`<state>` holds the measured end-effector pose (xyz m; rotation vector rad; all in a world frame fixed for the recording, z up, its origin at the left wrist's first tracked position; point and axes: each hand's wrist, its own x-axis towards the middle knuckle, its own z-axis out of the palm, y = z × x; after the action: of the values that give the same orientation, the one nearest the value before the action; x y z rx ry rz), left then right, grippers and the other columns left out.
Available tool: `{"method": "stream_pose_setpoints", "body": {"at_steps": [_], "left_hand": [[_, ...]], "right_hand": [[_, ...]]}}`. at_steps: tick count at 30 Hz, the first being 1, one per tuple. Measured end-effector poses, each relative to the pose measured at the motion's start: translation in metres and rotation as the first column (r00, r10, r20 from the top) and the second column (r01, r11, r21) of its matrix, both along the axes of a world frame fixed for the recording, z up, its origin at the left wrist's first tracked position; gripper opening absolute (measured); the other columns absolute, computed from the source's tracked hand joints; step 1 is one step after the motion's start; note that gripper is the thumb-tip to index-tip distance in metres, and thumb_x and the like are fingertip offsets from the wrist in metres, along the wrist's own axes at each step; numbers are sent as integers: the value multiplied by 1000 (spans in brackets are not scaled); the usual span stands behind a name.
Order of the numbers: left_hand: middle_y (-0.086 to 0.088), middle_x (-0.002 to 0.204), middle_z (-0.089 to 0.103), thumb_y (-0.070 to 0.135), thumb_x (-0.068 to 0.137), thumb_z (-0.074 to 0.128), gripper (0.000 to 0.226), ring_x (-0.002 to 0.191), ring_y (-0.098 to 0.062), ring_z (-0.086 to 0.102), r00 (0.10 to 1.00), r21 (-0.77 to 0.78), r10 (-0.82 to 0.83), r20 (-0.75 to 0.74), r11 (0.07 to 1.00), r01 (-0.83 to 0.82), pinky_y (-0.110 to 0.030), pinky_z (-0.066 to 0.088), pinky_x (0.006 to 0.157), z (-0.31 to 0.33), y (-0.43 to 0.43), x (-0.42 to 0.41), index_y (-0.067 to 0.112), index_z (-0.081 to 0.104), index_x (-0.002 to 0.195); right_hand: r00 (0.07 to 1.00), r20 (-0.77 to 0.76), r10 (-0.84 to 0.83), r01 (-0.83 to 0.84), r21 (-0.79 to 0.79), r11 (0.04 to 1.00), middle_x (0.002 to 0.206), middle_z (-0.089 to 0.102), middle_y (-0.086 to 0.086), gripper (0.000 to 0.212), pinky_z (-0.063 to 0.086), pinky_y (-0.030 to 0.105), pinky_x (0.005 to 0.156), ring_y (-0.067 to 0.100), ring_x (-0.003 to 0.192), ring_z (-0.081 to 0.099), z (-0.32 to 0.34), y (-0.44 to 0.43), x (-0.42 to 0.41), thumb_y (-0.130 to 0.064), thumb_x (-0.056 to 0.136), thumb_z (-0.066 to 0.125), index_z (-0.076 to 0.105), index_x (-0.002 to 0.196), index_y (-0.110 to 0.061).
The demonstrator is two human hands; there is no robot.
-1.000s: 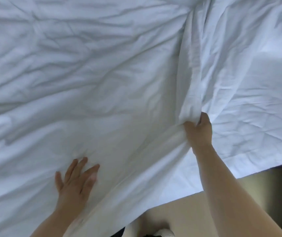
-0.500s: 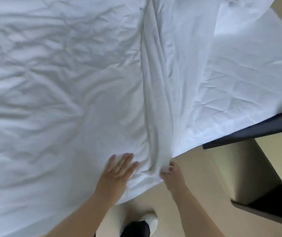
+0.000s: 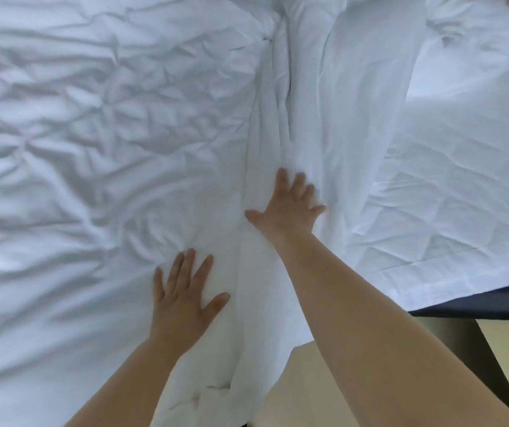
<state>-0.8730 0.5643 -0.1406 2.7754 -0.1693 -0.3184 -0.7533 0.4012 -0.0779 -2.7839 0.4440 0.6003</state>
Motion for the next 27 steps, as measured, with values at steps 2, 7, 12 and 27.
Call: {"method": "stream_pose_setpoints", "body": {"at_steps": [2,7,12,27], "left_hand": [[-16,130,54,60,93,6,70,131,-22,29,995,60,-20,-94,998,25,-29,-7,112,-8,0,14,16,47,129],[-11,134,46,57,94,4,63,143,-14,0,1000,85,-3,-18,996,5,-30,-5,112,-18,2,19,19,39,131],[-21,127,55,68,88,7,79,120,-18,30,994,-76,98,39,993,-95,-16,-1,106,-5,-6,18,17,52,128],[-4,156,1,87,38,-30,128,143,-16,-5,998,149,38,-51,988,-30,-31,-32,94,-8,-144,54,30,9,146]], "right_hand": [[999,-51,1,-7,-116,993,148,17,18,82,27,51,107,36,136,22,-17,-11,22,-36,87,56,3,146,-17],[983,166,-83,62,129,990,107,62,10,32,44,32,84,29,102,59,-6,-47,40,-18,89,47,44,121,-16],[653,357,-668,363,627,689,71,54,-13,20,38,19,58,4,64,50,58,-137,-46,-11,76,52,53,89,-25],[946,-136,-295,322,282,904,153,-13,-9,104,1,36,116,12,143,-4,34,-231,-121,-42,75,66,-26,124,-41]]}}
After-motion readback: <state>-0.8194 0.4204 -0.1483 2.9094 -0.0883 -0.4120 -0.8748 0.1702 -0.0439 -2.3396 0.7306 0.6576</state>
